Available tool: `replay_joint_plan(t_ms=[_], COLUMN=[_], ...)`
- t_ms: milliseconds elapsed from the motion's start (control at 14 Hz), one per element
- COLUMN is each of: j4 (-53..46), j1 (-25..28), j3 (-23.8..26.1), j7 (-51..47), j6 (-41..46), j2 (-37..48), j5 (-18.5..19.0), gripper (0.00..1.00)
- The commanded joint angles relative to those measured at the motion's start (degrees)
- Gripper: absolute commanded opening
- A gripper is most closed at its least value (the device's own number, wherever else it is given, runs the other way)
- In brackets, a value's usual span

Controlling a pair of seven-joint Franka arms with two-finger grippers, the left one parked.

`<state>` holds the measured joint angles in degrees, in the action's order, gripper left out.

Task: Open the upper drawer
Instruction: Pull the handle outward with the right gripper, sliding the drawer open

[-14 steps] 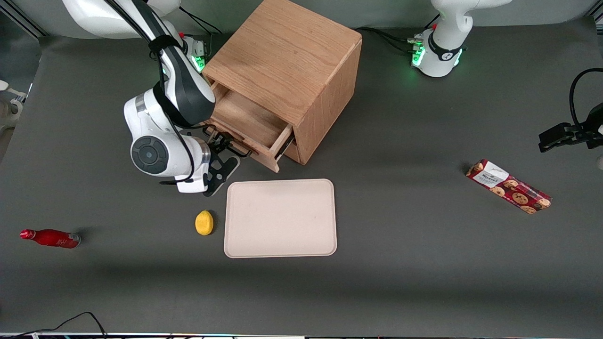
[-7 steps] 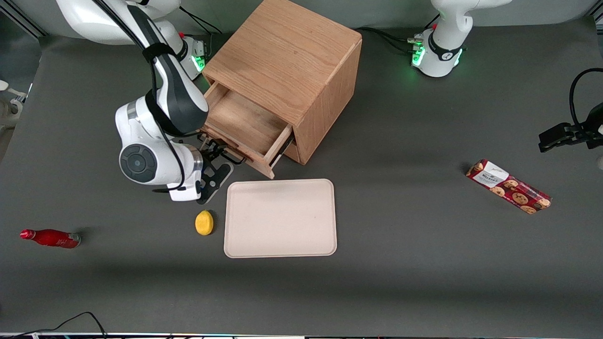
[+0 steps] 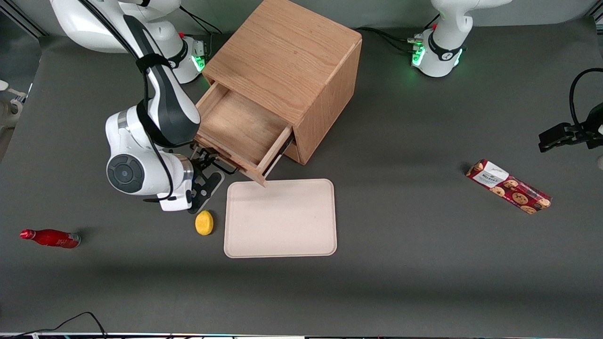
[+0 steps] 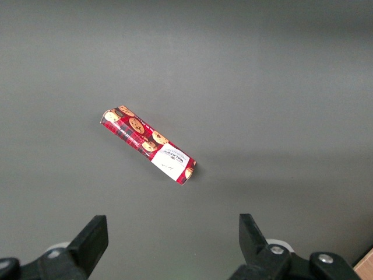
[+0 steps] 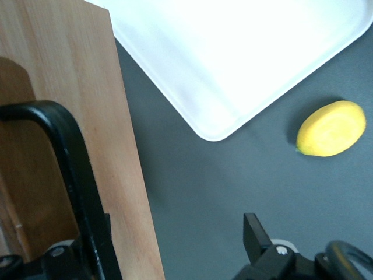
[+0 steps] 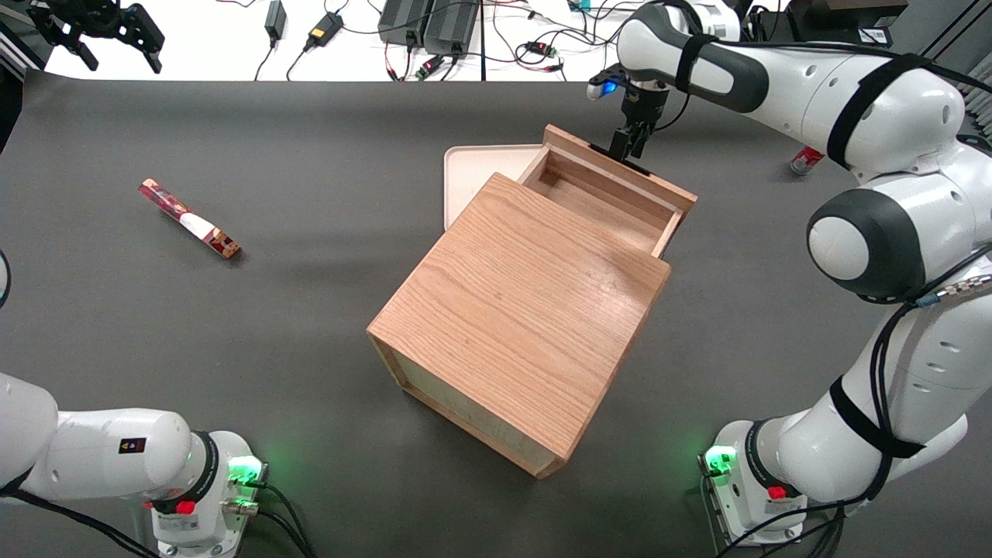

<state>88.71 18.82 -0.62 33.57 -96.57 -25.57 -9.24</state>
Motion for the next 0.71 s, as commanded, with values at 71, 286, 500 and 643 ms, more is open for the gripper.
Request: replay_joint_plan(t_ms=[71,286,500,643], j4=[-3.02,-4.86,-6.88,-7.15], j1=[-0.19,-0.81,-0.89,-1.24], j3=[-0.78,-1.22,-2.81,-2.9], j7=[3.69,5.1,7.73,8.0], j6=[0.42,0.42,0.42,0.42], j2=[-2.2,-3.69,-5.36,-5.37], j5=[0.8,0.89,0.8,0.8], gripper=[1.0,1.0,1.0,1.0])
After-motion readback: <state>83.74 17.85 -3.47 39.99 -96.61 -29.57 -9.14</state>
